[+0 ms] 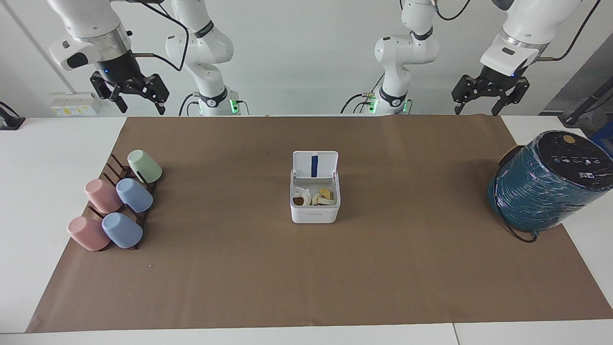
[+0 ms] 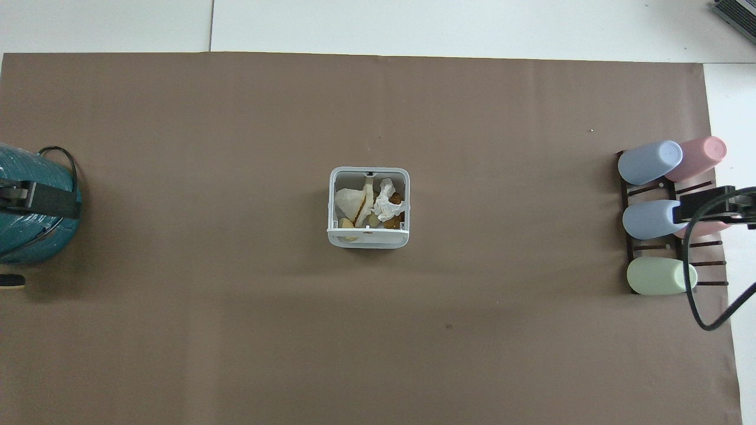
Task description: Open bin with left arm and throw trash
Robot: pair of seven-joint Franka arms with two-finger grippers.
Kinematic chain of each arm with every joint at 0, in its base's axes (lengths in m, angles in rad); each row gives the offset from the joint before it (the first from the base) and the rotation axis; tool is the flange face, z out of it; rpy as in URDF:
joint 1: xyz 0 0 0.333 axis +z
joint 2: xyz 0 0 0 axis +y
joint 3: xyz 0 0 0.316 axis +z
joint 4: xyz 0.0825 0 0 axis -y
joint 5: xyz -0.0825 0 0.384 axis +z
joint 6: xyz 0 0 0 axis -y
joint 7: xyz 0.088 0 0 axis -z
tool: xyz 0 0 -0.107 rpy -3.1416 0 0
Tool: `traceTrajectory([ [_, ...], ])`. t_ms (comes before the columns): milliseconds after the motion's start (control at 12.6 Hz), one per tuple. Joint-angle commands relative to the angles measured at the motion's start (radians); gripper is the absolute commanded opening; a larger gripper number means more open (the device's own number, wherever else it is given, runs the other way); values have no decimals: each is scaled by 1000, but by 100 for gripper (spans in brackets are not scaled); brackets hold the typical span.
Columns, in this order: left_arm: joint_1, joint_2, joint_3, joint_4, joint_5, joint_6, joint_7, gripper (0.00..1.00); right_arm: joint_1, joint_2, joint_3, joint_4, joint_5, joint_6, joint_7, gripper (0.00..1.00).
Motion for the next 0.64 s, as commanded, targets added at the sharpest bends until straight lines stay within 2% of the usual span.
traceTrajectory([
  [0,10,-2,1,9,-13,8,-2,100,-14,-21,12,-14,22,-4,-14,100],
  [398,7,52,7,70,-15,-18,-1,100,-14,-29,13,-19,19,-9,-16,100],
  [557,7,52,9,73,-12,-17,-1,100,-21,-29,13,-20,18,-9,-16,100],
])
